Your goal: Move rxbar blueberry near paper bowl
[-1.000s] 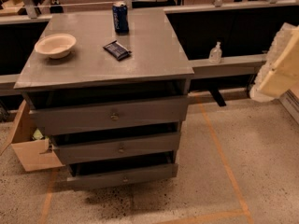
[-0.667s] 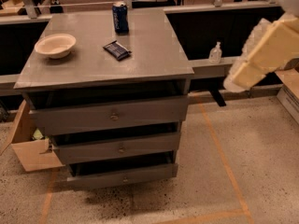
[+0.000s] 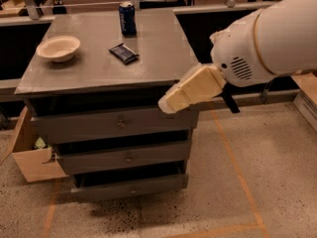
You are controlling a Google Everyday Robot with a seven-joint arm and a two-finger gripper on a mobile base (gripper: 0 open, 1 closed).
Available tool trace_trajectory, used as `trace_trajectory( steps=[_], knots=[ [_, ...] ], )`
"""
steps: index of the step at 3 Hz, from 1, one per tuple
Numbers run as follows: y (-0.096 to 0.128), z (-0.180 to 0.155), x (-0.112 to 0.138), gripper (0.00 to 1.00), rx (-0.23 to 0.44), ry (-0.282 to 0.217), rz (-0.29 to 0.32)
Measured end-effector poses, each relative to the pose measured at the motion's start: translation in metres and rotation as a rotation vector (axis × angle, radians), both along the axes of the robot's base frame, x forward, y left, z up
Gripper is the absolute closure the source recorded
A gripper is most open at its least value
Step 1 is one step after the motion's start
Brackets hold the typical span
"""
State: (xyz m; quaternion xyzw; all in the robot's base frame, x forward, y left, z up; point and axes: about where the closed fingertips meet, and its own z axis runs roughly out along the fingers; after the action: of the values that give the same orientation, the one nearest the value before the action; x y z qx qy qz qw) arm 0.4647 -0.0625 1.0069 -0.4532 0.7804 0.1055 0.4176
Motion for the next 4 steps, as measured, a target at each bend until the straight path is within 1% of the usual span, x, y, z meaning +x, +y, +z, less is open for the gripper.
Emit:
trace_trajectory(
  steps=[1,2,3,4],
  knots=[
    [0.043,-0.026,0.019,0.00,0.151,0.042,-0.066],
    [0.044,-0.014,0.035,0.00,0.222,0.010,-0.141],
    [0.045,-0.016,0.035,0.00,0.231,0.016,-0.144],
    [0.043,-0.018,0.053,0.00,0.239,-0.046,-0.157]
  ],
)
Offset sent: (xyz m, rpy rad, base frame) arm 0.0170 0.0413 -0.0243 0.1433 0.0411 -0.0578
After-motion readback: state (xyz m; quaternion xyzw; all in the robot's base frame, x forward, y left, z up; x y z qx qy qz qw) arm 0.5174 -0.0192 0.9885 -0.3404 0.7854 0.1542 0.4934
